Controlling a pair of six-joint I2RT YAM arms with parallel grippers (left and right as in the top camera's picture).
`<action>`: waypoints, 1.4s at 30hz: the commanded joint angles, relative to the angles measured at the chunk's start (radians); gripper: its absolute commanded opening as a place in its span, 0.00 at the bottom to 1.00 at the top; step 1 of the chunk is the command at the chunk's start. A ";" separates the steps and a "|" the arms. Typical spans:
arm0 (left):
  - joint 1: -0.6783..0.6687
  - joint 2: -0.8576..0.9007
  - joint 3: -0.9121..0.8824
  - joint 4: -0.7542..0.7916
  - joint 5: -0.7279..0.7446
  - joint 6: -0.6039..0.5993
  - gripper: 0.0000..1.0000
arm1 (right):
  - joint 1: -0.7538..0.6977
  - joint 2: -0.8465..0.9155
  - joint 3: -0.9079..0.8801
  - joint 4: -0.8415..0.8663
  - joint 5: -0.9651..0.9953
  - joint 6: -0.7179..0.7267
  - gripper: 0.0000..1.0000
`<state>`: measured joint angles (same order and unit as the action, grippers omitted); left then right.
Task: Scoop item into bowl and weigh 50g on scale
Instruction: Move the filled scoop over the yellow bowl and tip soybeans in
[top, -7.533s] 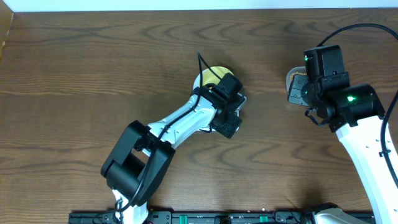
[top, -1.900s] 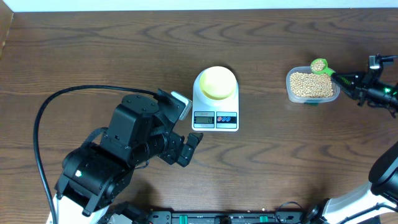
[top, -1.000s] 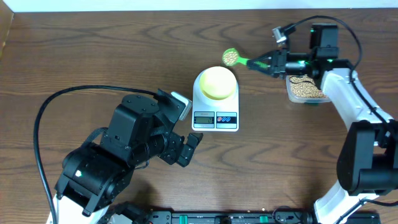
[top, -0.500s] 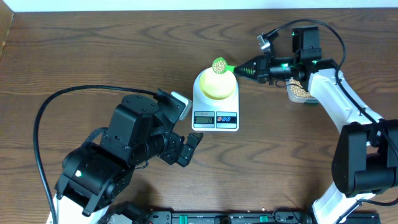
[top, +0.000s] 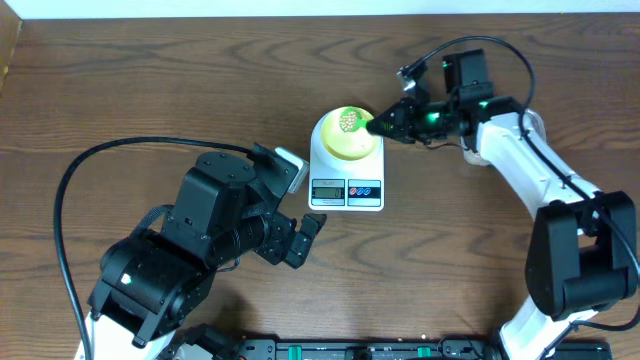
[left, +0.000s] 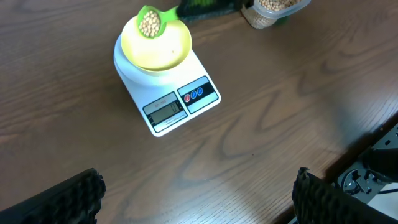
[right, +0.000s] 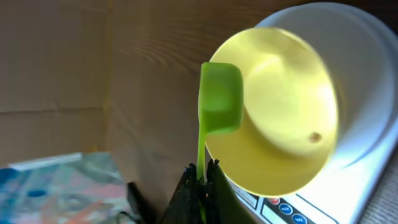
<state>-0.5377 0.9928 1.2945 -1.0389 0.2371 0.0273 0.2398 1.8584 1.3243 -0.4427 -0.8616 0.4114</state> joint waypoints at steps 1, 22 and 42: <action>0.003 0.000 0.006 0.000 -0.006 0.014 0.99 | 0.040 0.009 0.003 -0.003 0.087 -0.057 0.02; 0.003 0.000 0.006 0.000 -0.006 0.014 0.99 | 0.146 -0.002 0.218 -0.285 0.452 -0.291 0.01; 0.003 0.000 0.006 0.000 -0.006 0.014 0.99 | 0.310 -0.002 0.331 -0.428 0.808 -0.440 0.01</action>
<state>-0.5377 0.9928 1.2945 -1.0393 0.2371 0.0273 0.5201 1.8584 1.6150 -0.8608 -0.1459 0.0273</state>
